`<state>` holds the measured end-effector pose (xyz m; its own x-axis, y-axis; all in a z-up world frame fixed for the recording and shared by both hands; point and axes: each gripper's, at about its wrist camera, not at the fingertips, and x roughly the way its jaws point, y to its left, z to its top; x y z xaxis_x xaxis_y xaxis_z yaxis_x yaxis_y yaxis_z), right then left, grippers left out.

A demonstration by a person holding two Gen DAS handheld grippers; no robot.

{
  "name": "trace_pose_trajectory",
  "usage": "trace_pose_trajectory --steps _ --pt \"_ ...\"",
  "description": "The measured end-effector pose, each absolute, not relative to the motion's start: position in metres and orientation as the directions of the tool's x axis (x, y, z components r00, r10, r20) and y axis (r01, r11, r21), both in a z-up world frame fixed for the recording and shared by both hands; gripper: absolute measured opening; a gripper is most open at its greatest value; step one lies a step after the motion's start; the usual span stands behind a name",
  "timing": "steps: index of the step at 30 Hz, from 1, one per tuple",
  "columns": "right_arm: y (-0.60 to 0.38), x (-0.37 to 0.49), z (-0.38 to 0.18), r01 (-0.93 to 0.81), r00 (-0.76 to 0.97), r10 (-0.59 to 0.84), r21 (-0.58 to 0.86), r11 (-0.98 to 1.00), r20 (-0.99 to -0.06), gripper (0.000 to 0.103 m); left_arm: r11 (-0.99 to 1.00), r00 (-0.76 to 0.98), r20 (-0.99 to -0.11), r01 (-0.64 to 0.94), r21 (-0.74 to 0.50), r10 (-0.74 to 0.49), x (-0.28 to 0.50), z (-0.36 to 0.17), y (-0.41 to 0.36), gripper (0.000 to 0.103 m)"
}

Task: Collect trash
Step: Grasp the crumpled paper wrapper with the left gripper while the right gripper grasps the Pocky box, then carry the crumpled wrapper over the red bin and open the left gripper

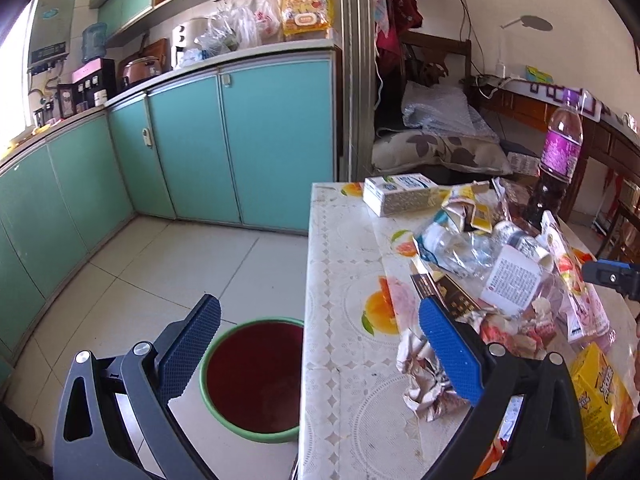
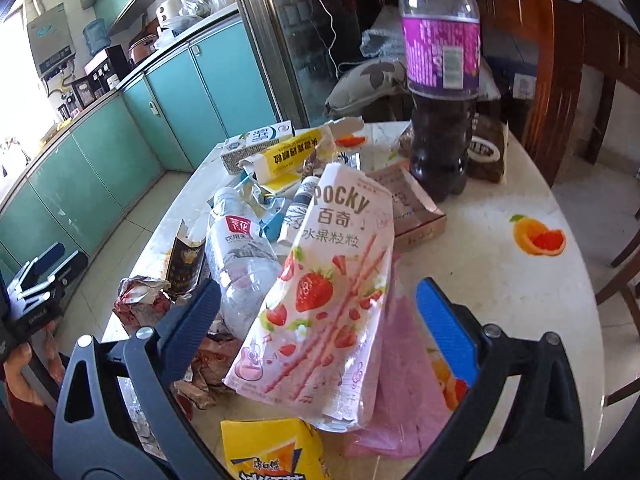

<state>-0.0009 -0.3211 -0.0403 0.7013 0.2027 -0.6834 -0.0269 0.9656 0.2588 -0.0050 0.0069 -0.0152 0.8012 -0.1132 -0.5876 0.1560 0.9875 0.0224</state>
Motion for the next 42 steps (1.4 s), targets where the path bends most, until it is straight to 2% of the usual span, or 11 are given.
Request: trace_pose_trajectory --steps 5,8,10,16,19,21,29,32,34,38,42 --pt "-0.323 0.013 -0.061 -0.015 0.639 0.305 0.386 0.922 -0.706 0.095 0.975 0.777 -0.608 0.221 0.02 -0.164 -0.009 -0.025 -0.013 0.095" --pt "-0.32 0.01 -0.062 -0.014 0.648 0.261 0.332 0.943 -0.715 0.081 0.96 0.761 -0.616 0.28 0.032 -0.201 -0.016 -0.028 -0.027 0.095" --pt "-0.323 0.009 -0.062 -0.03 0.65 0.293 0.362 0.932 -0.702 0.072 0.944 0.739 -0.626 0.329 0.013 -0.249 -0.018 -0.03 -0.035 0.094" --pt "-0.33 0.006 -0.059 -0.046 0.669 0.324 0.398 0.916 -0.669 0.069 0.909 0.657 -0.658 0.404 -0.105 -0.368 -0.014 -0.036 -0.048 0.084" --pt "-0.332 0.004 -0.05 -0.062 0.697 0.329 0.403 0.913 -0.637 0.069 0.884 0.641 -0.637 0.443 -0.148 -0.428 -0.017 -0.027 -0.05 0.088" --pt "-0.336 0.002 -0.045 -0.06 0.711 0.329 0.413 0.909 -0.622 0.069 0.881 0.642 -0.635 0.454 -0.136 -0.429 -0.019 -0.025 -0.054 0.091" --pt "-0.34 0.003 -0.044 -0.054 0.719 0.332 0.426 0.903 -0.611 0.069 0.905 0.612 -0.688 0.39 -0.167 -0.391 -0.001 -0.044 -0.054 0.091" --pt "-0.341 0.001 -0.041 -0.052 0.731 0.319 0.417 0.908 -0.603 0.069 0.909 0.61 -0.694 0.384 -0.162 -0.382 0.002 -0.047 -0.055 0.079" --pt "-0.341 -0.003 -0.037 -0.06 0.741 0.322 0.42 0.906 -0.589 0.069 0.905 0.598 -0.701 0.392 -0.167 -0.389 0.003 -0.049 -0.056 0.056" --pt "-0.345 -0.007 -0.03 -0.079 0.754 0.358 0.465 0.882 -0.551 0.069 0.887 0.607 -0.673 0.43 -0.167 -0.421 -0.004 -0.041 -0.057 0.044" --pt "-0.338 -0.015 -0.015 -0.078 0.788 0.3 0.396 0.915 -0.537 0.069 0.881 0.647 -0.621 0.442 -0.167 -0.442 -0.011 -0.026 -0.049 0.04"
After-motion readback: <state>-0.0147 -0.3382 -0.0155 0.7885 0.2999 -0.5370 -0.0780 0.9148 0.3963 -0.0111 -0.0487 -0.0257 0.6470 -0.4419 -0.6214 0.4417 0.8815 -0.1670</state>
